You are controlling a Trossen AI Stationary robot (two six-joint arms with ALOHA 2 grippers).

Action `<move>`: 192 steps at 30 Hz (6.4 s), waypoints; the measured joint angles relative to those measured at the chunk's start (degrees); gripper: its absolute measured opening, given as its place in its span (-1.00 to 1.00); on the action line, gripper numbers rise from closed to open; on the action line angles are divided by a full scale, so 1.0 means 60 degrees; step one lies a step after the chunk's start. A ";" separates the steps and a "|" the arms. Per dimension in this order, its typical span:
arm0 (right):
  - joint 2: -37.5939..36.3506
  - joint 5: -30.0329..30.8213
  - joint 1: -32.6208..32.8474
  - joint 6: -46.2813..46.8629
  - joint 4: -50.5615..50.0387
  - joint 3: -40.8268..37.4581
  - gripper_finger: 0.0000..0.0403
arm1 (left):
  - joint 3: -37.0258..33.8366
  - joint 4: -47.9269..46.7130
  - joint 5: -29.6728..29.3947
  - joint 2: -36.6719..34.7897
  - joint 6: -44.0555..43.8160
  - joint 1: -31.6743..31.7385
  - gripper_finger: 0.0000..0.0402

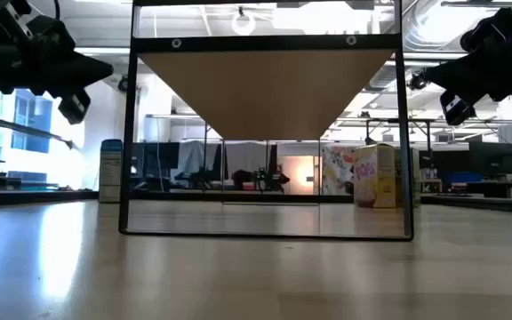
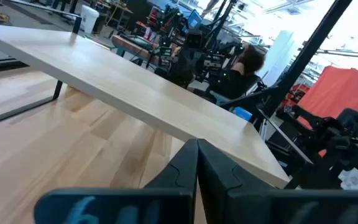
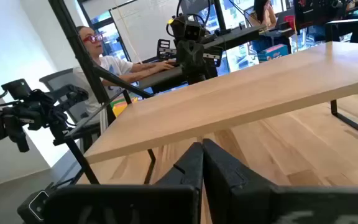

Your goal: Stack cereal on shelf

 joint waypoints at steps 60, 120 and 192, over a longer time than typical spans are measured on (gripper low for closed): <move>-0.0003 0.0000 0.0003 -0.0003 0.0003 0.0000 -1.00 | 0.0015 0.6850 -0.1037 0.0120 -0.0611 0.0008 -1.00; 0.0000 -0.0004 0.0000 -0.0003 0.0003 -0.0001 -1.00 | 0.7979 -0.7587 -0.2733 1.1556 -0.4897 0.8071 0.44; -0.0003 -0.0004 0.0000 -0.0004 0.0001 0.0000 -1.00 | 1.5384 -0.8627 -0.1222 1.5416 -0.3230 0.2547 -0.26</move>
